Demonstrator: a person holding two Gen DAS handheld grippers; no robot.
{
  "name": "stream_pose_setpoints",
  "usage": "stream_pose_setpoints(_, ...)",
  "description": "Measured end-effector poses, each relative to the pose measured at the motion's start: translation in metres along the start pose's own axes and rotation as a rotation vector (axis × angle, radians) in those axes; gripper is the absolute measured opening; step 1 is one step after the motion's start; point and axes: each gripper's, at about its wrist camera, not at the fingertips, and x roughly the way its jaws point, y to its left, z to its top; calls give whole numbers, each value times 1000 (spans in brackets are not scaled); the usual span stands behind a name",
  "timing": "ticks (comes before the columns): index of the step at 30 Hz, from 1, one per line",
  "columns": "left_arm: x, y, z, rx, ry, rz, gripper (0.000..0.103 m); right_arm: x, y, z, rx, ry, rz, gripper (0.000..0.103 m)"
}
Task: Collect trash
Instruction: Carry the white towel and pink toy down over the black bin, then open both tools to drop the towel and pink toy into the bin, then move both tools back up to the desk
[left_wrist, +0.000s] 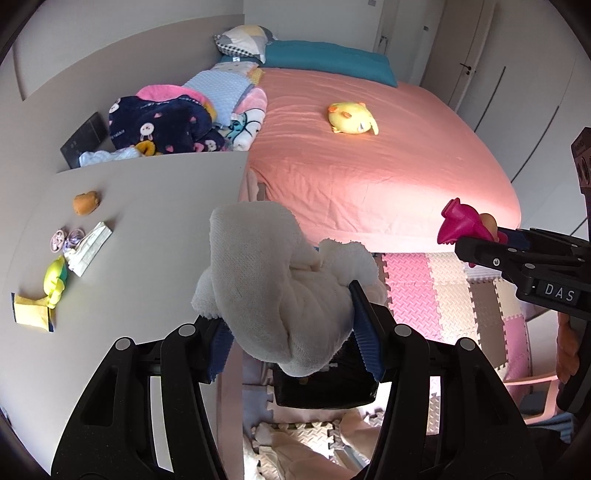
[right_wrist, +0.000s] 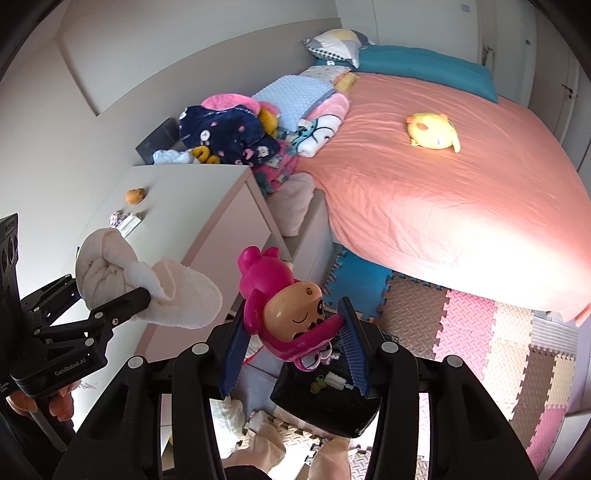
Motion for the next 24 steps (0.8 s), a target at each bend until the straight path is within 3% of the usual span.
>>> stream_pose_setpoints(11,15,-33,3,79,27,-45,57,-8,-28,-6,50,-9,-28,48)
stream_pose_setpoints(14,22,-40,0,102,62,-52,75,-10,-35,-6,76,-4,-21,51)
stream_pose_setpoints(15,23,-41,-1,101,65,-49,91,-11,-38,-6,88,-3,-12,59)
stream_pose_setpoints(16,23,-41,-1,98,65,-48,96,-12,-40,-6,96,-8,-12,62)
stream_pose_setpoints(24,27,-46,-6,117,90,-39,96,-18,-49,-1,110,-34,-94,68)
